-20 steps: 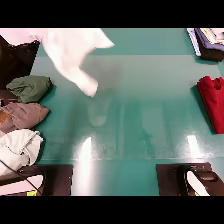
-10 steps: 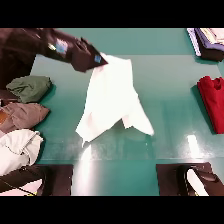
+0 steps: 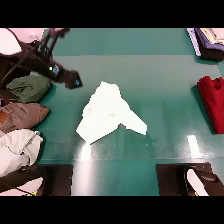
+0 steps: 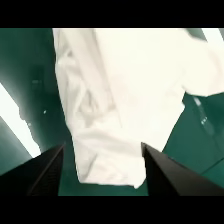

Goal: Fold the shirts.

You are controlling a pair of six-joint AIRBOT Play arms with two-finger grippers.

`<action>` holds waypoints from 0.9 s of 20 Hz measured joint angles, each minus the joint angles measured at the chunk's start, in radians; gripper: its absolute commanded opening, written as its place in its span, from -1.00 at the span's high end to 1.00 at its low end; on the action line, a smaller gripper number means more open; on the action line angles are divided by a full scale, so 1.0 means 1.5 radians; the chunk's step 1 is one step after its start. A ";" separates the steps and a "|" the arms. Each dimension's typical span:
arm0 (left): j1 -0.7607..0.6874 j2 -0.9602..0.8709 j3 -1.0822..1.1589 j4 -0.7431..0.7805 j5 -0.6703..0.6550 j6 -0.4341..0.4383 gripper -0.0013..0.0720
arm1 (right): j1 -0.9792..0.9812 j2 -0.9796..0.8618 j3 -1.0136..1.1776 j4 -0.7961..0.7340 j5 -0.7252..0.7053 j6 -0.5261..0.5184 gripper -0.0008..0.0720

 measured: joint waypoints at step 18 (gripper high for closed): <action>0.017 0.116 -0.573 -0.066 0.272 -0.050 -0.55 | 0.121 -0.104 0.000 0.031 0.010 -0.028 0.94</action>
